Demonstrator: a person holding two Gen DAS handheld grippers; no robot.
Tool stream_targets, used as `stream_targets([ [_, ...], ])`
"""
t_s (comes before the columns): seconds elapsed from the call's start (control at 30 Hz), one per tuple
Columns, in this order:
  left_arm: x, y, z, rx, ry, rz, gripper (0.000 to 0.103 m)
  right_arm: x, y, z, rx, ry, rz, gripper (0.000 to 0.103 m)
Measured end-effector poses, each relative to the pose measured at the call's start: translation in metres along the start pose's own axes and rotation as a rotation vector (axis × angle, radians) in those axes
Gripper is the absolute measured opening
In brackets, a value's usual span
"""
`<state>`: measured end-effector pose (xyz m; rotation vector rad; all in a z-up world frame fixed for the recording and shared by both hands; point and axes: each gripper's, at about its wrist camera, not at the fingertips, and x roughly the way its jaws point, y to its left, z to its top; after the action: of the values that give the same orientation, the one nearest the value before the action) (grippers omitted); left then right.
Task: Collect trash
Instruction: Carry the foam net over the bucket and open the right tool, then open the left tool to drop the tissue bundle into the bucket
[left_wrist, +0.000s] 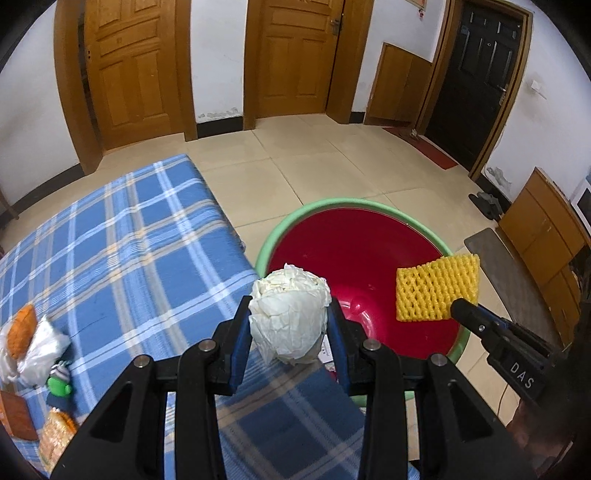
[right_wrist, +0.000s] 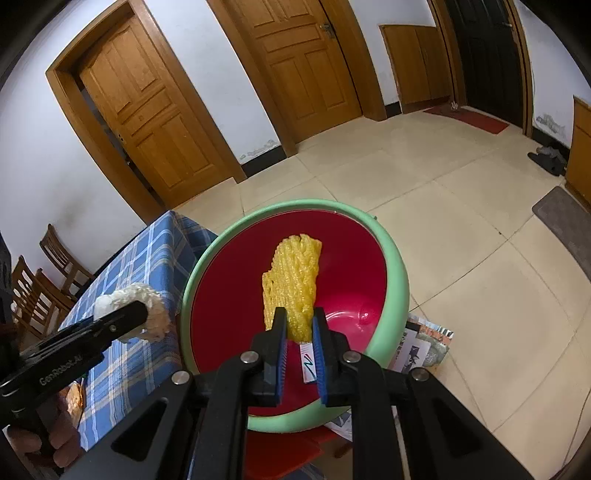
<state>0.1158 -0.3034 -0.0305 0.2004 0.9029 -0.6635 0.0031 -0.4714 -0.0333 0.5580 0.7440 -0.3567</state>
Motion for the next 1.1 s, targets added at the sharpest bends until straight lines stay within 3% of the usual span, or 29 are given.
stream_targets([
  [0.13,0.008,-0.006,0.002,0.010,0.011,-0.010,0.039,0.003,-0.004,-0.001,0.006,0.002,-0.003,0.020],
  [0.23,0.013,-0.008,0.002,0.012,0.017,-0.012,0.039,0.002,-0.007,-0.001,0.018,-0.003,-0.011,0.029],
  [1.1,0.006,-0.015,0.006,0.010,0.009,-0.028,0.051,-0.007,-0.004,0.002,0.031,-0.032,-0.014,0.040],
])
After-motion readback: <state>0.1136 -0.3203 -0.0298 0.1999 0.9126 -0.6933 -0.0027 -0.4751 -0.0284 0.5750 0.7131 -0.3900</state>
